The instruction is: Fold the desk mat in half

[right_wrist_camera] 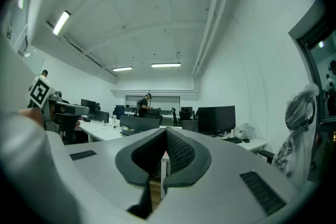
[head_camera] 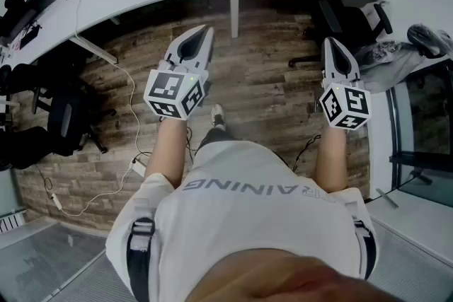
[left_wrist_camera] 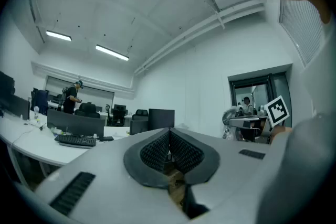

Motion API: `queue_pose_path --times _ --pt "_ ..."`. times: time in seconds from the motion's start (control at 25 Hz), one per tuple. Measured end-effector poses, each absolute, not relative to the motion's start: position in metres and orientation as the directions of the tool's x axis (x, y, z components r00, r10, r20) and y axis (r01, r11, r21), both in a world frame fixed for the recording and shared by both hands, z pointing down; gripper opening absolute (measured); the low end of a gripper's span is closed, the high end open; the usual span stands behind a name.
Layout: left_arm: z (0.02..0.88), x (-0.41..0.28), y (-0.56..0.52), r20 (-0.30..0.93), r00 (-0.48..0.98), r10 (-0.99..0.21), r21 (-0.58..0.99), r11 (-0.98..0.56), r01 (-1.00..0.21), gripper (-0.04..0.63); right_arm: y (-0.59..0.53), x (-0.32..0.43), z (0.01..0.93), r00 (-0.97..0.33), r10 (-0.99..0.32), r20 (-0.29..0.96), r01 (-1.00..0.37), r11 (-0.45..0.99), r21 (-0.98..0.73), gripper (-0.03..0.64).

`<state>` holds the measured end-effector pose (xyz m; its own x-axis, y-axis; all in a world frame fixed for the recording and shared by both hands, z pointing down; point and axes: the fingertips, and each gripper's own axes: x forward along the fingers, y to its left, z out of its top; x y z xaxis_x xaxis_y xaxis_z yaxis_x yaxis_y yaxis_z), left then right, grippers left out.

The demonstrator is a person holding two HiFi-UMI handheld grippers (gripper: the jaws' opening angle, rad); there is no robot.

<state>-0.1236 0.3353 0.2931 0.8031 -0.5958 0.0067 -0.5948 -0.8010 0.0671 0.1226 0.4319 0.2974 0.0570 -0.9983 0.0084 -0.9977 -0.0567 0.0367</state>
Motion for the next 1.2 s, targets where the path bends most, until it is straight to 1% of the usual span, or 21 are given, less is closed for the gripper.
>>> queue_pose_path --times 0.44,0.6,0.76,1.2 --pt "0.296 -0.119 0.339 0.026 0.798 -0.602 0.062 -0.796 -0.603 0.028 0.429 0.126 0.299 0.04 -0.999 0.007 -0.999 -0.04 0.025 0.023" --pt "0.297 -0.118 0.332 0.029 0.797 -0.603 0.057 -0.795 -0.604 0.028 0.42 0.129 0.299 0.035 -0.999 -0.013 -0.999 -0.035 -0.009 0.023" --pt "0.298 -0.116 0.314 0.032 0.798 -0.602 0.058 -0.796 -0.602 0.028 0.404 0.132 0.295 0.036 -0.999 -0.04 -0.999 -0.035 -0.025 0.023" --pt "0.295 -0.108 0.25 0.032 0.816 -0.577 0.074 -0.813 -0.578 0.028 0.337 0.127 0.295 0.013 -1.0 -0.002 -1.0 -0.013 -0.001 0.023"
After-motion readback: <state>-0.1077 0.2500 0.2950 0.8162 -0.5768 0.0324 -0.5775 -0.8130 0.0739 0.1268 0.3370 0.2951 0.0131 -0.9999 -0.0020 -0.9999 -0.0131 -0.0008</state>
